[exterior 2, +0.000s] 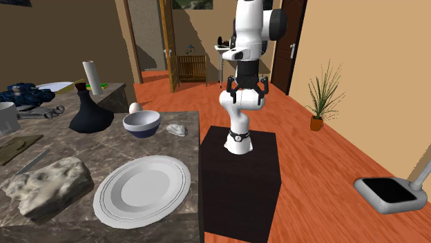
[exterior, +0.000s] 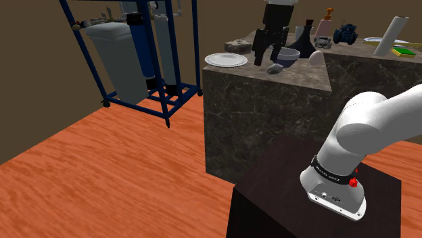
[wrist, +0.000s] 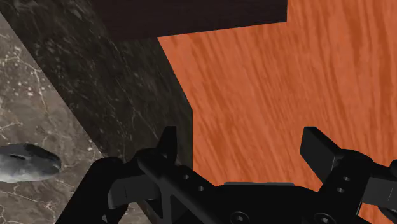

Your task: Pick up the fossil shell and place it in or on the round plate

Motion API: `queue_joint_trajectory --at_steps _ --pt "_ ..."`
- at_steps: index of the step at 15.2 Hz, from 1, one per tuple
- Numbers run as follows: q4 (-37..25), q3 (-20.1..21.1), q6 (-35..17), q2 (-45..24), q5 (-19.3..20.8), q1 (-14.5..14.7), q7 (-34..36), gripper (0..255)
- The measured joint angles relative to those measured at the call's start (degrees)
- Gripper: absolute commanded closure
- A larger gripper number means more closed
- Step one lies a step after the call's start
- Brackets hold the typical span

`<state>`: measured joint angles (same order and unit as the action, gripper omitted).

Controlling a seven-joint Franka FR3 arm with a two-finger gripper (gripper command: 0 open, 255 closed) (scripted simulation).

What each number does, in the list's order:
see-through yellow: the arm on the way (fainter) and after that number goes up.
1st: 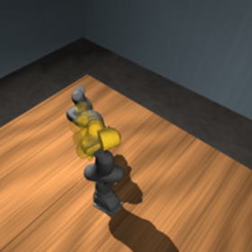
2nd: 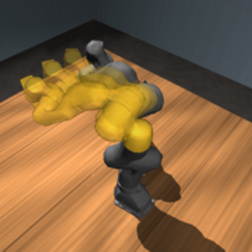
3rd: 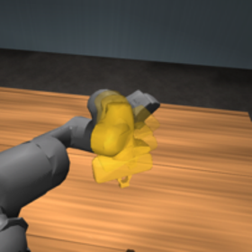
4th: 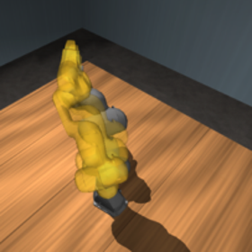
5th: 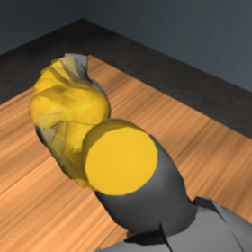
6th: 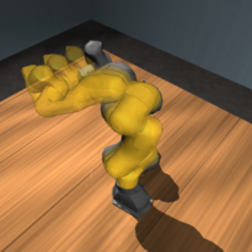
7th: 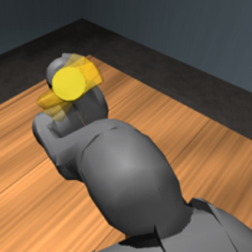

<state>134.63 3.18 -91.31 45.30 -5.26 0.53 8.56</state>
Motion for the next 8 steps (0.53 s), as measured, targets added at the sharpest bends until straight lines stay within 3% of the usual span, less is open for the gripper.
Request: queue_joint_trajectory --at_steps 3,8 --pt "1.55 -2.25 -0.03 1.77 1.26 0.65 -4.39 0" --pt "5.66 -11.84 -0.90 6.17 7.18 2.95 -22.75 0"
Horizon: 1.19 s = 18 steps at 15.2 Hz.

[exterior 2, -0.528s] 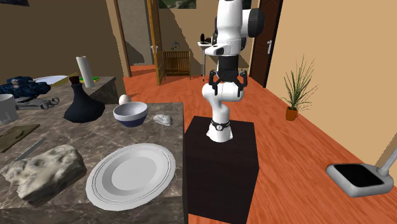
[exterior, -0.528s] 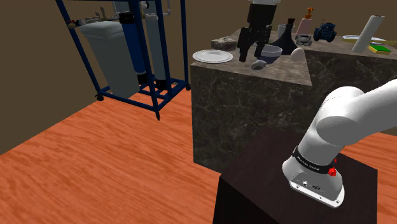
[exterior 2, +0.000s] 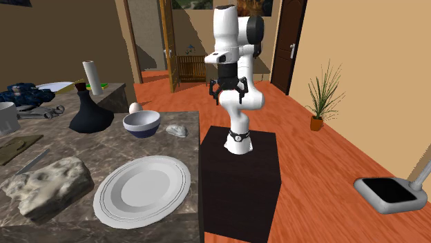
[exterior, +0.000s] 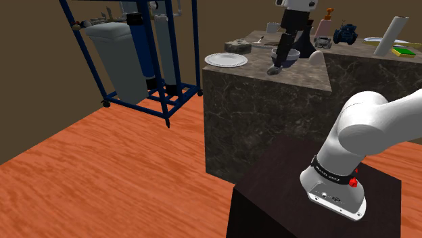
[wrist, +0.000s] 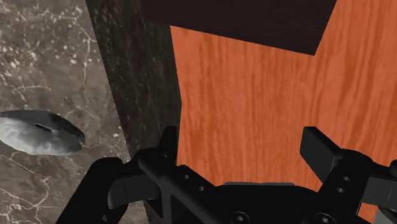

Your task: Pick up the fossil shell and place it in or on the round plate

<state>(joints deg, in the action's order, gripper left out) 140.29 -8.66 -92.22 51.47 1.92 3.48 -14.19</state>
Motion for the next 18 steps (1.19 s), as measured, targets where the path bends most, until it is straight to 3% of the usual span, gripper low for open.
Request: queue_joint_trajectory --at_steps 6,10,13,18 --pt "-0.03 -13.53 -2.72 -0.82 7.90 3.66 -23.90 0" --pt "-2.71 -22.92 -5.24 -4.37 11.91 7.64 -39.74 0" --pt "-5.78 -29.54 -6.49 -7.34 13.70 11.64 -51.19 0" --pt "-13.81 -42.21 -9.09 -15.58 13.94 21.46 -69.71 0"
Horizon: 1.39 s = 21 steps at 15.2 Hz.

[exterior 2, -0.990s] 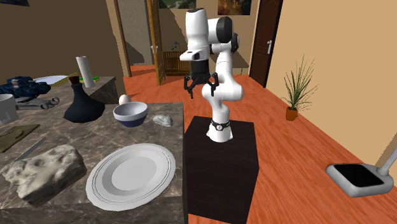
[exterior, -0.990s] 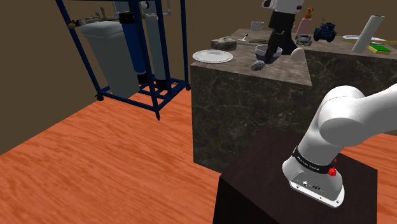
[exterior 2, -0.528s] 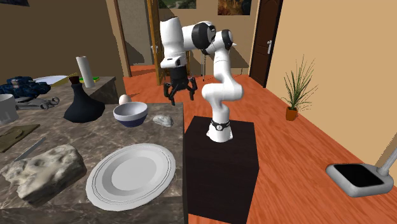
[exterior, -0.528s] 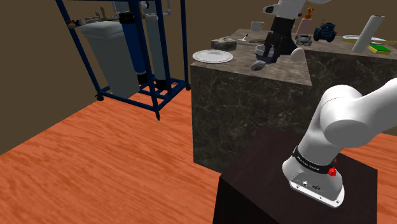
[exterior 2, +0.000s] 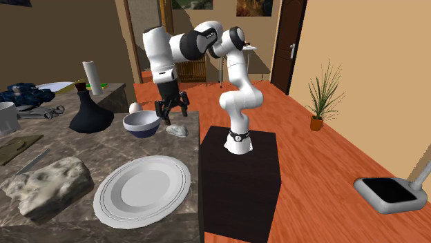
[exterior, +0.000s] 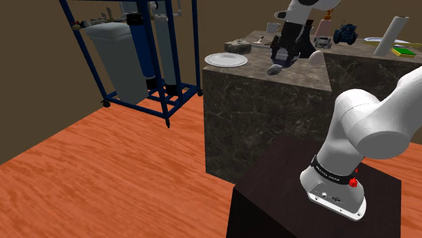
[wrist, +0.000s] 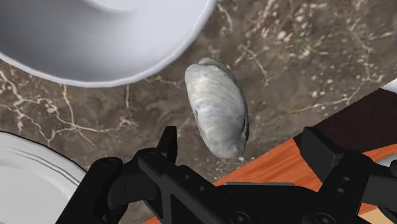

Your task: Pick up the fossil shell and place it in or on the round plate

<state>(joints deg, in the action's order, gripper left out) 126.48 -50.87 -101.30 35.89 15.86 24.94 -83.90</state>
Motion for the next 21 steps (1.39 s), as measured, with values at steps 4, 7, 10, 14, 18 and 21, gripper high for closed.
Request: queue_joint_trajectory --at_steps 4,7,10,14,18,21 --pt "1.19 -2.25 -2.61 -1.09 0.28 1.38 -2.28 0" --pt "3.04 -3.39 -5.13 -1.69 0.48 1.80 -2.52 0" --pt "3.93 -3.58 -6.05 -1.70 0.63 1.78 -2.45 0" --pt "4.07 -3.57 -6.16 -1.66 0.66 1.75 -2.42 0" --pt "4.02 -3.53 -6.19 -1.64 0.65 1.75 -2.42 255" --pt "4.00 -3.51 -6.18 -1.62 0.66 1.74 -2.40 255"
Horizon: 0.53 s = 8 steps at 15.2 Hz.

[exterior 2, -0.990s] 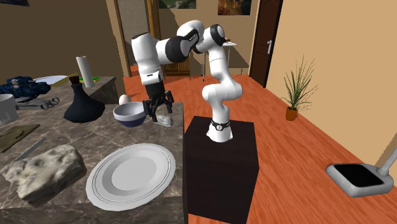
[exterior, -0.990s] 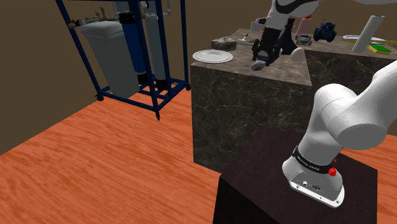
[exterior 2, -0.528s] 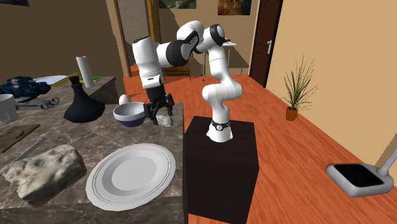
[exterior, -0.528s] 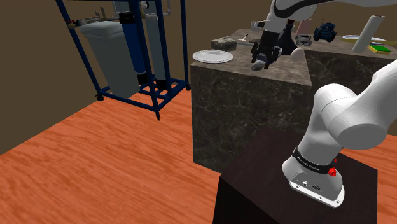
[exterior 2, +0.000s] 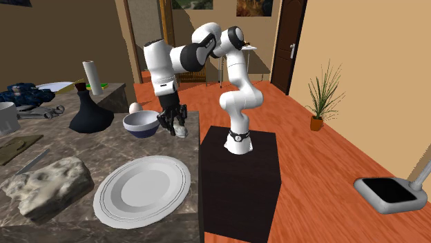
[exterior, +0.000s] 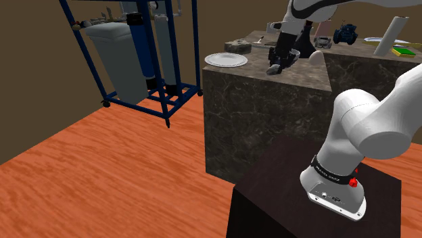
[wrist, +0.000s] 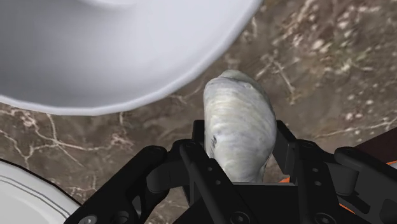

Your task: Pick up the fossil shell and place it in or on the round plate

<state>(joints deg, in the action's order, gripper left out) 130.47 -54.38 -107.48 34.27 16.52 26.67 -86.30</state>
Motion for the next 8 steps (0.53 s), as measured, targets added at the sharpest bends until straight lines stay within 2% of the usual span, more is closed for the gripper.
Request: queue_joint_trajectory --at_steps 4,8 --pt "0.00 -0.02 -0.04 -0.01 0.00 0.01 -0.01 255" --pt "-1.87 0.95 2.24 0.20 -0.41 -0.01 0.26 255"
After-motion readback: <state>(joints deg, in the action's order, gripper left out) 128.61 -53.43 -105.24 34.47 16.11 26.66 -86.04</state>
